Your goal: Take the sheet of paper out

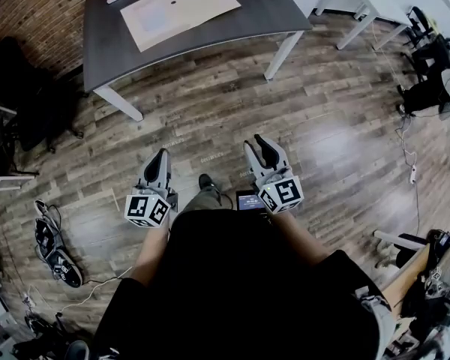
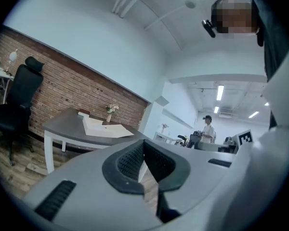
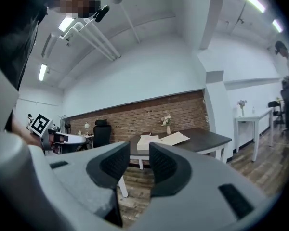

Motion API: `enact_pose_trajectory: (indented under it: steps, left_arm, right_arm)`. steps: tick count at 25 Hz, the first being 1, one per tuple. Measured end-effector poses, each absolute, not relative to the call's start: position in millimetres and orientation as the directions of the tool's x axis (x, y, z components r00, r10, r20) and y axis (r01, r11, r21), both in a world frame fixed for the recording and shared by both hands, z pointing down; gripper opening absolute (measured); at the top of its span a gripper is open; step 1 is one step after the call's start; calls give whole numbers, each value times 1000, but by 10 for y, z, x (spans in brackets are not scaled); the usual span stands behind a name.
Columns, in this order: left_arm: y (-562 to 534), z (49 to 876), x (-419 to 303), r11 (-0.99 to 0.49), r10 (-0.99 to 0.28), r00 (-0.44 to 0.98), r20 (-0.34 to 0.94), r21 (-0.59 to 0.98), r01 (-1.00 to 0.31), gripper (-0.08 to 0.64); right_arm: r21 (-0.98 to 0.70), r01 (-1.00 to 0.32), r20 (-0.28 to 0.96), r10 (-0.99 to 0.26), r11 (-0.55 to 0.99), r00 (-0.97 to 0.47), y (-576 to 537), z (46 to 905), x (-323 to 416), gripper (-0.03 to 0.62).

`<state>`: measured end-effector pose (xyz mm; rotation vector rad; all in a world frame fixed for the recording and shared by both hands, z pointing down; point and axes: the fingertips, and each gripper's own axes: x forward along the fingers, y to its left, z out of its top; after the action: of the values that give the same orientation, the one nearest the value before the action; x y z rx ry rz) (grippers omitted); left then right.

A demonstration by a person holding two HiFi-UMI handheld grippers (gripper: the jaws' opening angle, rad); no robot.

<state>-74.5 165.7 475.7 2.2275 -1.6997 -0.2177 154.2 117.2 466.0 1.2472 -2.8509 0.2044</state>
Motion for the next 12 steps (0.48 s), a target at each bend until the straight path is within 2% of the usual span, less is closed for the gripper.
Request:
enact_pose_trajectory:
  steps: [8,12]
  left_arm:
    - [783,4608,-1233,-194,-976,213,41,275,-942,-5]
    - [533,4619,-1318,-164,-982,182,48,253,-953,-5]
  right_arm:
    - [-92,-707,70,-704,701,-707,309,4537,1062,127]
    - [-71,-705,84,-700,706,-709,-67,4550,1044,127]
